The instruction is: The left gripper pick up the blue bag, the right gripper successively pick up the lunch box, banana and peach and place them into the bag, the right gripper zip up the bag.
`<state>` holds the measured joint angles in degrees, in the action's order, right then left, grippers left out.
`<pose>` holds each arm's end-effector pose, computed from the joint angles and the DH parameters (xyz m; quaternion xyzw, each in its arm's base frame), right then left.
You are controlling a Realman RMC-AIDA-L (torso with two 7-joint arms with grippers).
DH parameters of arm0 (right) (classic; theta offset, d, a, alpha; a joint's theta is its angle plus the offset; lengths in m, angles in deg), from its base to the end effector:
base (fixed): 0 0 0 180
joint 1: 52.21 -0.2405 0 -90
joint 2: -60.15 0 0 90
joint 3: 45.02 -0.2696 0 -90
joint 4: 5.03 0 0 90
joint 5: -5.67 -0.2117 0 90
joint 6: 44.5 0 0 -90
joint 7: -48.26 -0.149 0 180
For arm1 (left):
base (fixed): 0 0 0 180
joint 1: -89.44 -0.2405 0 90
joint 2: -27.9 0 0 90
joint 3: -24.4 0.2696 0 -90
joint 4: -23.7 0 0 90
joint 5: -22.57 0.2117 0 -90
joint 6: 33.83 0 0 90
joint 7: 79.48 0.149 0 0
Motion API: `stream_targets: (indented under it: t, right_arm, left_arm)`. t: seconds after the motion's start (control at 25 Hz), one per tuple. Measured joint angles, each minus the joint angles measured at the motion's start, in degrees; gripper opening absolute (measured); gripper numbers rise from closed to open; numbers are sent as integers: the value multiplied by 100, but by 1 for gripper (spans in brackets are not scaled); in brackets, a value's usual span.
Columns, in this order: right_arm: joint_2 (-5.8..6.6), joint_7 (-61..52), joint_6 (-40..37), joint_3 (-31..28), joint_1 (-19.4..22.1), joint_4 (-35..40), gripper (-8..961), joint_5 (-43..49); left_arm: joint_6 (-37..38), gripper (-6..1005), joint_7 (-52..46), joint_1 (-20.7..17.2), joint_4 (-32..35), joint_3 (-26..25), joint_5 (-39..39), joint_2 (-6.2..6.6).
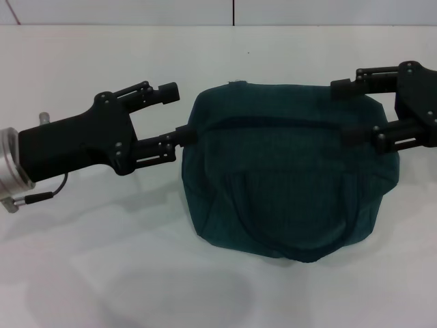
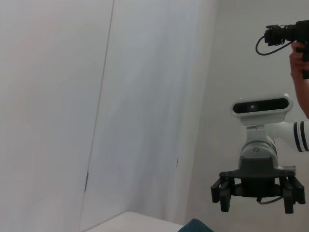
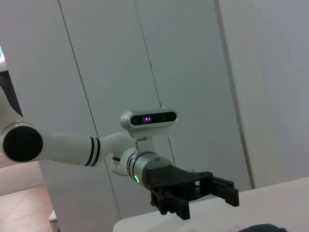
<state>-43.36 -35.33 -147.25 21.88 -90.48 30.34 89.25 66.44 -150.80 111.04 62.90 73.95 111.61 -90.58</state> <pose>0.1924 0.3607 0.0610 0.9524 -0.0736 -0.2947 0.0265 -0.2527 0.2997 0.0140 -0.8973 -0.1302 -0.4024 0.1265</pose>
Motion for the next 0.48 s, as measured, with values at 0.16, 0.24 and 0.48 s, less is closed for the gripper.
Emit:
stream_targets:
  t: [0.16, 0.24, 0.48]
  right_arm:
    - [-2, 0, 7, -2, 4, -6, 769, 0]
    - [-2, 0, 8, -2, 9, -6, 770, 0]
    - [-2, 1, 12, -12, 17, -5, 770, 0]
  left_arm:
    - [0, 785, -2, -21, 0, -12, 0, -7]
    - [1, 786, -37, -24, 0, -13, 0, -2]
    - [8, 786, -91, -35, 0, -15, -2, 8]
